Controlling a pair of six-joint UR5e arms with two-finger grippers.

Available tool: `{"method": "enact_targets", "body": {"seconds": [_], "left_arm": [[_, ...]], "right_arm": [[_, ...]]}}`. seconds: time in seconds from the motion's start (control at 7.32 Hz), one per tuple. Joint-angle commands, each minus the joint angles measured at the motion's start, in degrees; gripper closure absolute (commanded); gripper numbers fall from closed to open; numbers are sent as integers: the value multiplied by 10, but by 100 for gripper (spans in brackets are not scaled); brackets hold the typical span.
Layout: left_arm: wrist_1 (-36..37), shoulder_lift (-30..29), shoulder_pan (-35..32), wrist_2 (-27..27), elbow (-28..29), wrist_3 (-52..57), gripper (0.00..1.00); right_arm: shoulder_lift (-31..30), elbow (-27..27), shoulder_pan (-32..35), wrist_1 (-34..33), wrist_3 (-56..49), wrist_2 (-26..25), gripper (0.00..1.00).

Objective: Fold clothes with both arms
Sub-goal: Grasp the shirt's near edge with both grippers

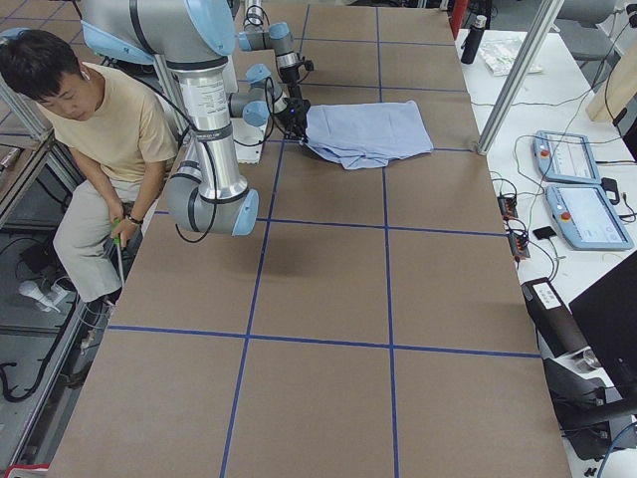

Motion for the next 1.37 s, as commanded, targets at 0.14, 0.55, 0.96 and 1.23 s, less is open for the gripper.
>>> {"method": "enact_targets", "body": {"seconds": [0.14, 0.55, 0.96, 1.23], "left_arm": [[0, -2, 2, 0, -1, 2, 100], [0, 3, 0, -2, -54, 5, 100], [12, 5, 0, -4, -136, 3, 100], [126, 1, 0, -49, -257, 2, 100]], "right_arm": [[-3, 0, 1, 0, -2, 0, 100], [-29, 42, 2, 0, -3, 1, 100], [-46, 162, -42, -68, -2, -1, 100], [-44, 223, -67, -112, -1, -18, 100]]}}
